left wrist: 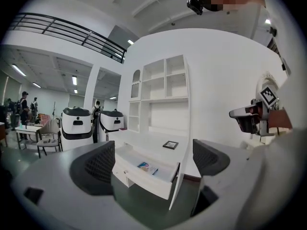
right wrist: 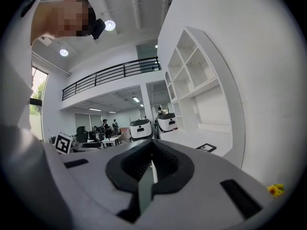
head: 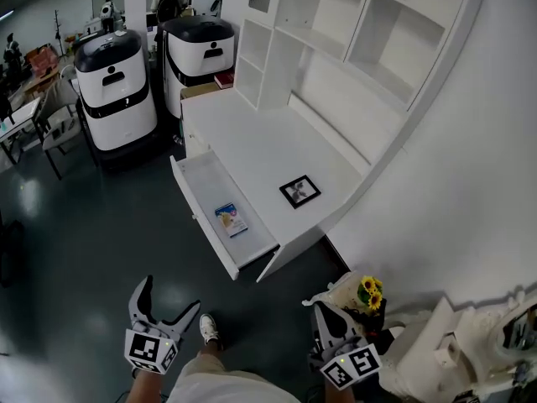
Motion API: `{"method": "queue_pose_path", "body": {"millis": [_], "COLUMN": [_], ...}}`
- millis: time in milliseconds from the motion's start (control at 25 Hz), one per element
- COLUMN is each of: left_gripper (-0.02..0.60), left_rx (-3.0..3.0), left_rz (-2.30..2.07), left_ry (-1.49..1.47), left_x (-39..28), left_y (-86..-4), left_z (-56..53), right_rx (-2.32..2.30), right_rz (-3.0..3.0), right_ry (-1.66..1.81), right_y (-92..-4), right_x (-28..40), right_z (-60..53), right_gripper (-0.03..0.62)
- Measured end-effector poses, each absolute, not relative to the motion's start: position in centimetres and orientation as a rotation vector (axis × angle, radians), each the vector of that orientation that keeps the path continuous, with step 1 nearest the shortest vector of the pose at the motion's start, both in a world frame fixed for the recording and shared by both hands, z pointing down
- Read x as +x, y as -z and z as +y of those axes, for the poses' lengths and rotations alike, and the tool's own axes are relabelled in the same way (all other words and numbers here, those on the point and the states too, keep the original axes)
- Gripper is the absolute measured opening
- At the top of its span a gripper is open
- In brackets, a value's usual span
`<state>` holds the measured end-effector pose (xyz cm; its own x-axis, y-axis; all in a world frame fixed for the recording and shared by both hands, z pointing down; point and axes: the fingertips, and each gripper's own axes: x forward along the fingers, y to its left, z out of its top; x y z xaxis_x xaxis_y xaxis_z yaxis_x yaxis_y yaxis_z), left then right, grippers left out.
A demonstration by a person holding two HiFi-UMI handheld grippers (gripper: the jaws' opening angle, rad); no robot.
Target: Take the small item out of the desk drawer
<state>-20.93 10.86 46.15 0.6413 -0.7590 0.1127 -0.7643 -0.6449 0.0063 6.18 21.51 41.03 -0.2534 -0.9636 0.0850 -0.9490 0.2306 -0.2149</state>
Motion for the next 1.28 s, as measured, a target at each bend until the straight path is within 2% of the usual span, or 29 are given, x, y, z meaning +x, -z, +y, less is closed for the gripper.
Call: {"method": "queue_pose_path", "body": {"millis": [280,480,800,1280], "left_gripper": [0.488,0.488,0.488,0.488], "left_rx": [2.765,2.774,2.702,2.385], "left_rz": [-1.209,-1.191,-1.138,-1.443], "left_ry": [-0.17,-0.204,-0.27,-0.393], "left_x": [-19.0,-16.6,-10.4,-3.2], "left_y": [-46.8,-48.9,-51.2,-58.6], "left_z": [-1.3,-7.5,-11.7,-16.7], "right_rx": [-1.927,-1.985,-1.96,-1.604], "right_rz": [2.445,2.41,2.422,2.693], "right_ry": [0.351,0.383,0.393,0.35], "right_y": [-39.3,-40.5,-40.5,-40.7], "right_x": [5.1,7.0,11.6,17.4], "right_z": [9.6,5.1,-0.8,-10.6], "right_gripper": [0.009,0.009,0.009,0.009]}}
